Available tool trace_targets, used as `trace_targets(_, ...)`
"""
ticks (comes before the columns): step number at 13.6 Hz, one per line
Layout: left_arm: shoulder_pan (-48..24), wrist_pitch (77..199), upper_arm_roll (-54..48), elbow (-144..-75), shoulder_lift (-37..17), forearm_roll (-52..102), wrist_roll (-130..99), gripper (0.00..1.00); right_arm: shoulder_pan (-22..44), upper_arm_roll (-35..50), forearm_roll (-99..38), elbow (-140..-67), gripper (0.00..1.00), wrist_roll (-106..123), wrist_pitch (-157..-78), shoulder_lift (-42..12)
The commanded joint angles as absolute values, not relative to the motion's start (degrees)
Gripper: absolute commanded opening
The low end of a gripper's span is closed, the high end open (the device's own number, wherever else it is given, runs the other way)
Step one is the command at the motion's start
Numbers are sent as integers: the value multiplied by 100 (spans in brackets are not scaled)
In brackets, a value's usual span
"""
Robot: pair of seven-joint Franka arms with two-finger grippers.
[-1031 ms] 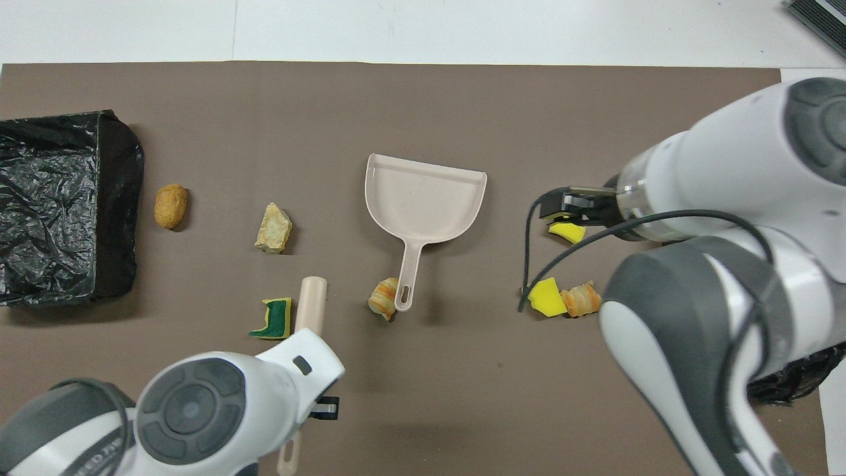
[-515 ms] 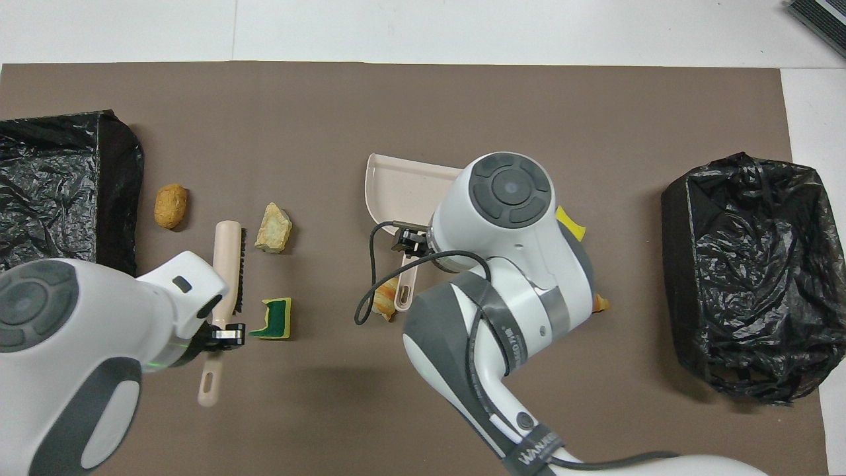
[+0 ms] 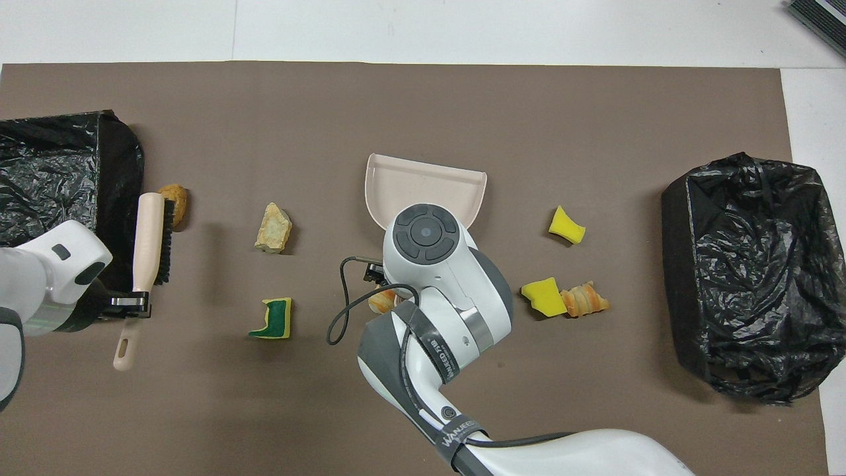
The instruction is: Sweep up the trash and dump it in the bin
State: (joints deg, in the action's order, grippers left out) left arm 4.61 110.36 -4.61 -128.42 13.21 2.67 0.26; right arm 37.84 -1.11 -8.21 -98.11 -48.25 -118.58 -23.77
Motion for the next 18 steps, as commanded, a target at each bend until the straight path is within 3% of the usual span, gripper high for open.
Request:
trace_targets(1,781,11407,-545,-12762,1029,211,88,0,3735,-97,-703,-10002,89,-4799,-11962,-2188)
trace_targets(2,800,11582,-545,-12727,959,194,88,0,3735,-88,-703,-9985,72,-4790,-12014,-2197)
trace_targets(5,721,11690,-554,-12149,372,-200,53,0,3718,-88,-721,-10046,0,-4755,-12296,-2206)
trace_targets(9,694,11681,-554,-11498,-253,-834,62,0,3726,-105,-424,-9967,0,-4475,-12025,-2171)
trace_targets(14,694,12189,-563,-11320,-685,-1204,88,0,3218,-97,9,-9967,0,-2642,-11147,-1031)
trace_targets(16,677,12234,-580,-11346,-790,-1213,184,0,2989,-105,87,-10028,0,-975,-10558,-862)
trace_targets(18,659,12322,-589,-11469,-809,-1178,272,0,2848,-106,385,-10325,0,633,-10503,-722)
